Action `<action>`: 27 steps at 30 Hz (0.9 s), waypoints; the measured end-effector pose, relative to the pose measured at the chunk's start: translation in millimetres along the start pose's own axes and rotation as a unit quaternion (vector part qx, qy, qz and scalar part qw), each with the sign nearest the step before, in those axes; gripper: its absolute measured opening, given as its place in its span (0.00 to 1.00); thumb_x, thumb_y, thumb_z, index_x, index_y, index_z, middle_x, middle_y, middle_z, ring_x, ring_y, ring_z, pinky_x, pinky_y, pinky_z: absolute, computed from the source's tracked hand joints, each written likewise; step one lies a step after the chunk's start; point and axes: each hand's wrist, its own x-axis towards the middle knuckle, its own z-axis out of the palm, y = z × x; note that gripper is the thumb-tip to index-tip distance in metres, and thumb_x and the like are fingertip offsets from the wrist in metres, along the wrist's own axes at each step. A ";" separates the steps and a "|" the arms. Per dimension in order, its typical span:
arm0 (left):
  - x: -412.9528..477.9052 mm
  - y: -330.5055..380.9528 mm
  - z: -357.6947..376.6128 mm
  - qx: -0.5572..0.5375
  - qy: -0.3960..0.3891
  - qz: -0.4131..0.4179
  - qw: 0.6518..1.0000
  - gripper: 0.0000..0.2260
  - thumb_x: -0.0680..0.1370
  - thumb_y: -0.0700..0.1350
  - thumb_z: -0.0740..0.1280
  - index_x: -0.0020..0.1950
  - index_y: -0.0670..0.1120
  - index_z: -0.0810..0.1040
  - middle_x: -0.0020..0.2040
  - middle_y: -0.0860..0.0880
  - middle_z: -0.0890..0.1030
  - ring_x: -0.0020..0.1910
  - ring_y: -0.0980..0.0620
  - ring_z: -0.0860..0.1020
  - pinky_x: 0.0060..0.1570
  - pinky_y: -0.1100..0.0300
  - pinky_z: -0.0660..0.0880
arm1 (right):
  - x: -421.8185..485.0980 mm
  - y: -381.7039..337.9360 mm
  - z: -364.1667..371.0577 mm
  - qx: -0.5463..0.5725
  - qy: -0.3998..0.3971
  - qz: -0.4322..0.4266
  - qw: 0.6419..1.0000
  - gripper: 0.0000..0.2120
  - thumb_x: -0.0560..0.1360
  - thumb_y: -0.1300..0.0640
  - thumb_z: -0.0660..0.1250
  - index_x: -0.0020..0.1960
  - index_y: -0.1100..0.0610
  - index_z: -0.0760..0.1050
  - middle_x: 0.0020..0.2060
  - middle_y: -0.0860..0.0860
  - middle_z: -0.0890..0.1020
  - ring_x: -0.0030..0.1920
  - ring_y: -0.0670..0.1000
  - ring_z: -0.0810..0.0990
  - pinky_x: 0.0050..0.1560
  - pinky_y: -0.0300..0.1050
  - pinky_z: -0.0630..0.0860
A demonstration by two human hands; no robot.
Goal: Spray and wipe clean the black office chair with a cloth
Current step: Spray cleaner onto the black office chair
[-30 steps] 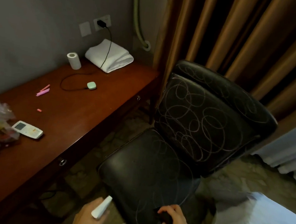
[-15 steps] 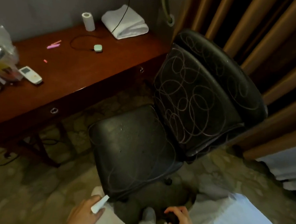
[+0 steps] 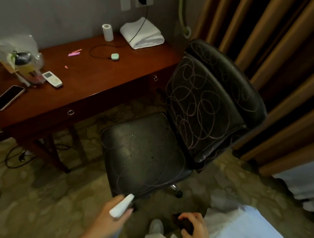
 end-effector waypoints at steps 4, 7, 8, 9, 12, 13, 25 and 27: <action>4.4 89.8 15.5 0.090 -0.029 0.151 0.984 0.07 0.75 0.49 0.69 0.46 0.60 0.72 0.35 0.57 0.74 0.39 0.63 0.75 0.44 0.66 0.74 | -22.0 -2.9 10.8 0.009 0.037 0.013 0.999 0.39 0.67 0.65 0.69 0.49 0.20 0.59 0.49 0.44 0.70 0.49 0.41 0.72 0.52 0.28 0.65; 9.7 115.1 22.2 0.095 -0.048 0.204 0.973 0.08 0.75 0.53 0.67 0.43 0.51 0.72 0.38 0.54 0.75 0.39 0.57 0.76 0.42 0.58 0.76 | -38.9 0.9 18.7 0.019 0.058 0.028 0.998 0.38 0.66 0.65 0.70 0.49 0.22 0.61 0.48 0.44 0.71 0.49 0.44 0.73 0.55 0.33 0.68; 9.2 124.0 23.8 0.090 -0.048 0.224 0.969 0.08 0.75 0.54 0.66 0.42 0.51 0.71 0.37 0.54 0.75 0.39 0.57 0.75 0.40 0.58 0.75 | -45.3 2.9 21.4 0.024 0.067 0.033 0.997 0.37 0.65 0.64 0.70 0.48 0.22 0.62 0.49 0.45 0.71 0.49 0.44 0.73 0.55 0.33 0.68; 8.4 129.8 25.4 0.092 -0.053 0.231 0.967 0.09 0.76 0.54 0.66 0.42 0.51 0.70 0.36 0.53 0.74 0.38 0.56 0.75 0.39 0.59 0.74 | -51.5 5.4 24.7 0.028 0.076 0.037 0.996 0.36 0.65 0.64 0.70 0.48 0.22 0.62 0.49 0.45 0.71 0.49 0.45 0.73 0.54 0.32 0.67; 7.0 127.2 36.4 0.125 -0.066 0.242 0.960 0.09 0.77 0.52 0.65 0.41 0.50 0.69 0.36 0.51 0.73 0.37 0.54 0.74 0.37 0.59 0.72 | -69.1 8.1 33.4 0.042 0.089 0.059 0.993 0.35 0.66 0.60 0.70 0.51 0.22 0.60 0.47 0.41 0.71 0.48 0.44 0.73 0.55 0.30 0.66; 3.7 124.1 40.2 0.136 -0.088 0.238 0.958 0.09 0.76 0.52 0.65 0.41 0.50 0.69 0.37 0.51 0.73 0.38 0.54 0.74 0.37 0.60 0.71 | -74.3 8.1 35.7 0.047 0.088 0.065 0.993 0.35 0.66 0.58 0.69 0.52 0.22 0.58 0.47 0.40 0.70 0.48 0.43 0.73 0.55 0.29 0.66; -29.1 9.5 43.3 0.150 -0.128 0.022 0.980 0.05 0.77 0.51 0.65 0.51 0.53 0.75 0.45 0.57 0.76 0.47 0.56 0.76 0.51 0.60 0.72 | -123.2 21.4 71.2 0.106 0.129 0.064 0.984 0.37 0.64 0.68 0.70 0.45 0.23 0.67 0.48 0.45 0.74 0.49 0.40 0.74 0.52 0.20 0.65; -30.7 -15.3 31.7 0.144 -0.156 -0.006 0.977 0.05 0.75 0.52 0.67 0.46 0.56 0.72 0.47 0.53 0.77 0.50 0.52 0.77 0.53 0.53 0.75 | -125.7 18.8 77.1 0.106 0.123 0.064 0.985 0.39 0.63 0.70 0.69 0.44 0.23 0.67 0.48 0.46 0.74 0.47 0.40 0.74 0.50 0.19 0.64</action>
